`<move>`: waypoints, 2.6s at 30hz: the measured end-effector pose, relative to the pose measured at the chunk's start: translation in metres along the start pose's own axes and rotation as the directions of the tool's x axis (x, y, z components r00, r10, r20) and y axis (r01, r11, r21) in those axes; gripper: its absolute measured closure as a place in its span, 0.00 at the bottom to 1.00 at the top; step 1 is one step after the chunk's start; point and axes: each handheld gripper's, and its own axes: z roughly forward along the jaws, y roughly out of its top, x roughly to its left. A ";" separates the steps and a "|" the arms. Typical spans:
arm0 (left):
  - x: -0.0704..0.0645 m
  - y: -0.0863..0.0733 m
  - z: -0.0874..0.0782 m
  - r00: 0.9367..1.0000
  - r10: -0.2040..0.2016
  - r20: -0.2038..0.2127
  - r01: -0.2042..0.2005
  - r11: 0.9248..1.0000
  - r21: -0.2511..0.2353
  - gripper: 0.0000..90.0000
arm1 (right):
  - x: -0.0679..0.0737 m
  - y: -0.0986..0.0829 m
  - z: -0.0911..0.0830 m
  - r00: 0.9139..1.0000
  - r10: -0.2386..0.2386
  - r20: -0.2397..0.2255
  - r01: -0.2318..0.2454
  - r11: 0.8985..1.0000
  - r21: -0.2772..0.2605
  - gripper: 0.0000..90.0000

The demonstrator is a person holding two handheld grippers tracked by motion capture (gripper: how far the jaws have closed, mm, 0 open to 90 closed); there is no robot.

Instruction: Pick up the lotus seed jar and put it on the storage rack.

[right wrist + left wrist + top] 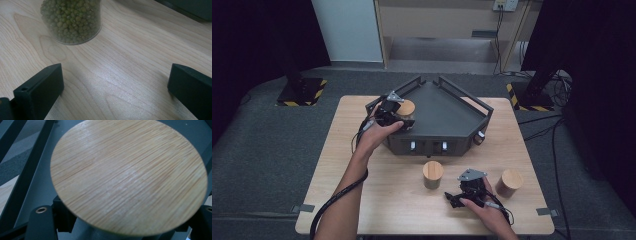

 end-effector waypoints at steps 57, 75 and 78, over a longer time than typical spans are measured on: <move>-0.037 -0.076 -0.086 0.993 -0.002 -0.119 -0.005 0.999 -0.052 0.04 | 0.000 0.000 0.000 1.000 0.000 0.001 0.000 1.000 0.000 0.01; -0.054 -0.125 -0.073 0.992 -0.027 -0.121 0.028 1.000 0.005 0.03 | 0.000 0.000 0.000 1.000 -0.001 0.000 0.001 1.000 0.000 0.01; -0.057 -0.138 -0.069 0.992 -0.042 -0.118 0.044 0.999 0.013 0.03 | 0.000 0.000 0.000 1.000 -0.001 0.001 0.001 1.000 0.000 0.01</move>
